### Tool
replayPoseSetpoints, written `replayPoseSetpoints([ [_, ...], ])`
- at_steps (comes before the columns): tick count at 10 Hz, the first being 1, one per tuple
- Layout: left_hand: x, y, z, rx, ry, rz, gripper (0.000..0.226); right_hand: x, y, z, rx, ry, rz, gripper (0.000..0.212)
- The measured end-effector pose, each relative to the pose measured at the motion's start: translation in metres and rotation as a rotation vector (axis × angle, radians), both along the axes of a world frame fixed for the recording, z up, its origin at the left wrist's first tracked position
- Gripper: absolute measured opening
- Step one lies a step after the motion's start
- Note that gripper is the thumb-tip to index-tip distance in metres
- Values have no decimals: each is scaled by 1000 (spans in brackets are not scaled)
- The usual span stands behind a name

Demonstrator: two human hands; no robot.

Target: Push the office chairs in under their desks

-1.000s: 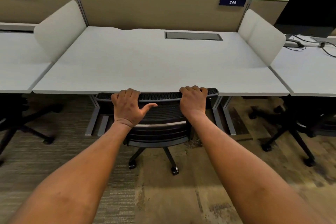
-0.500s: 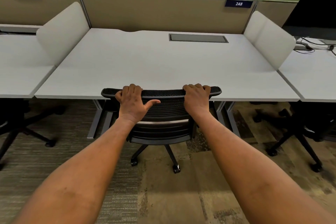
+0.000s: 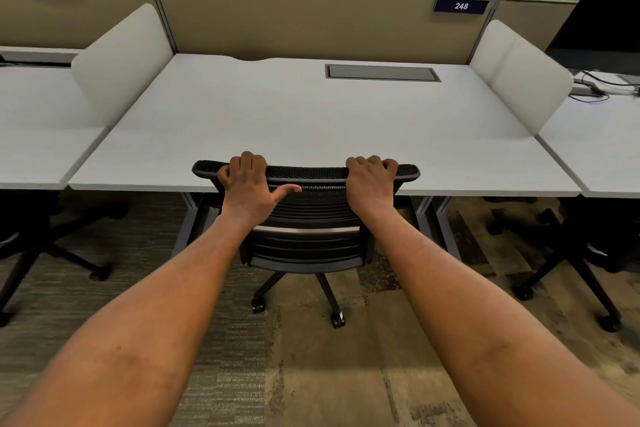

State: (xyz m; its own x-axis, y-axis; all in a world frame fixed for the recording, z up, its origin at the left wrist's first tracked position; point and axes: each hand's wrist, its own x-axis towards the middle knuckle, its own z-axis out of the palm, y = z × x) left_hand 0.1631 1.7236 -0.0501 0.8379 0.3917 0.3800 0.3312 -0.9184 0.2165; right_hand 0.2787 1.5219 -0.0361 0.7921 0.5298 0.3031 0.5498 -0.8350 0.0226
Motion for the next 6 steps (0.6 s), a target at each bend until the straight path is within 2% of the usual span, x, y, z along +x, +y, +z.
replayPoseSetpoints([
  [1,0,-4,8,-4,110,35,85,1,-1,5,-55,85,3,40],
  [2,-3,-9,10,-18,124,44,82,1,-3,8,-70,128,20,57],
  [3,-22,-28,-8,-60,40,36,83,-17,-12,-1,63,137,46,70],
  [5,-67,-75,-38,-38,-103,-76,79,-80,-32,-42,189,36,-25,81],
  [6,-83,-87,-49,-89,-89,-119,75,-101,-39,-52,196,86,-19,76],
])
